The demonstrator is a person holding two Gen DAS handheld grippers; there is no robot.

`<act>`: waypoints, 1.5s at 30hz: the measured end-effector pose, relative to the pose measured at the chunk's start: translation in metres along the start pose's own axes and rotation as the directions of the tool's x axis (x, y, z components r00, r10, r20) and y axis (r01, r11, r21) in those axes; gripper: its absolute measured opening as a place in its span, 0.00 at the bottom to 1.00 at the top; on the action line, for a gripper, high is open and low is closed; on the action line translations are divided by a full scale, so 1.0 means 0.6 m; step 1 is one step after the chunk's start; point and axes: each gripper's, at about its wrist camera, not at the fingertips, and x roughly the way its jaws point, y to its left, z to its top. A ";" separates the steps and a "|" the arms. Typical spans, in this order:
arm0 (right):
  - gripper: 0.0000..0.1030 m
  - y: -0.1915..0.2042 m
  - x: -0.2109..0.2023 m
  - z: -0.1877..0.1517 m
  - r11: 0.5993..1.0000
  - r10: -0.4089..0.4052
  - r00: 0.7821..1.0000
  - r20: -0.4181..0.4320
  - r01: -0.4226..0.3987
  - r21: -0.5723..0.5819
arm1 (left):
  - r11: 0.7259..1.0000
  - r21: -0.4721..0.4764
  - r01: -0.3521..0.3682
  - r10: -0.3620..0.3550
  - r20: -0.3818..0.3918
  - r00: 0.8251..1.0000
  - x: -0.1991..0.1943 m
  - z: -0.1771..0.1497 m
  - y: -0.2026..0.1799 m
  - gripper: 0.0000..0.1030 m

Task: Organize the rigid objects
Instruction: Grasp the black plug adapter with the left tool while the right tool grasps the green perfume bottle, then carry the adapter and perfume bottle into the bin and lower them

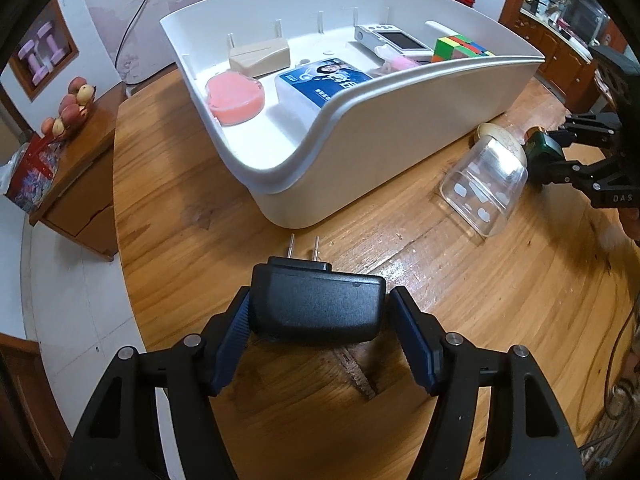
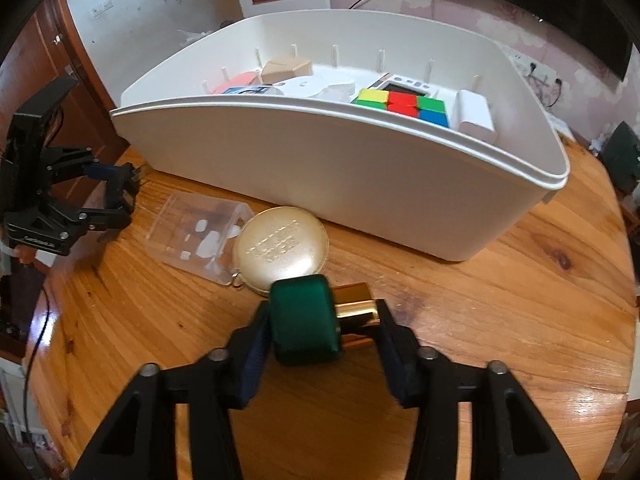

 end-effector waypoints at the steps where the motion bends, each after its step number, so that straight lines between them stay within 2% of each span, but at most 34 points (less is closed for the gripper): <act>1: 0.43 -0.001 -0.001 -0.001 1.000 0.002 1.000 0.001 -0.002 0.003 | 1.000 -0.008 -0.002 0.002 -0.001 1.000 0.000 0.000 0.000 0.69; 3: 0.43 -0.005 -0.002 -0.003 1.000 0.009 1.000 0.001 -0.009 0.014 | 1.000 -0.026 -0.012 0.013 0.005 1.000 -0.002 -0.002 -0.001 0.63; 9: 0.43 0.005 -0.011 -0.016 1.000 0.005 1.000 -0.007 -0.005 0.015 | 0.997 -0.066 -0.038 0.038 0.006 0.999 -0.008 -0.011 -0.009 0.63; 13: 0.43 0.021 -0.030 -0.026 1.000 -0.011 1.000 0.010 0.011 -0.015 | 0.998 -0.052 -0.034 0.035 0.014 0.999 -0.022 -0.019 -0.033 0.63; 17: 0.43 0.032 -0.062 -0.029 1.000 -0.005 0.999 0.043 0.006 -0.027 | 0.999 -0.020 -0.035 0.036 0.060 0.998 -0.064 -0.018 -0.063 0.63; 22: 0.43 0.046 -0.126 -0.013 0.999 0.006 0.994 0.108 -0.002 -0.043 | 0.998 0.001 -0.069 0.068 0.140 0.988 -0.138 0.011 -0.084 0.63; 26: 0.43 0.052 -0.189 0.024 0.999 0.023 0.984 0.176 -0.015 -0.046 | 0.988 -0.006 -0.157 0.156 0.176 0.972 -0.196 0.058 -0.095 0.63; 30: 0.43 0.062 -0.269 0.080 0.999 0.011 0.962 0.272 0.004 -0.052 | 0.973 -0.043 -0.228 0.231 0.228 0.946 -0.260 0.114 -0.095 0.63; 35: 0.43 0.073 -0.358 0.155 0.999 -0.025 0.920 0.391 0.042 -0.035 | 0.938 -0.114 -0.328 0.347 0.300 0.889 -0.324 0.190 -0.093 0.63; 39: 0.43 0.076 -0.392 0.215 0.997 -0.074 0.895 0.440 0.079 0.008 | 0.915 -0.209 -0.346 0.398 0.314 0.862 -0.341 0.242 -0.079 0.63; 41: 0.43 0.073 -0.396 0.238 0.996 -0.094 0.888 0.451 0.088 0.034 | 0.906 -0.266 -0.329 0.405 0.321 0.856 -0.342 0.261 -0.067 0.63; 43: 0.43 0.069 -0.390 0.259 0.993 -0.118 0.881 0.459 0.101 0.062 | 0.902 -0.317 -0.294 0.394 0.320 0.862 -0.334 0.277 -0.052 0.63; 45: 0.43 0.061 -0.377 0.271 0.992 -0.121 0.885 0.450 0.095 0.080 | 0.897 -0.360 -0.255 0.374 0.314 0.873 -0.315 0.290 -0.035 0.63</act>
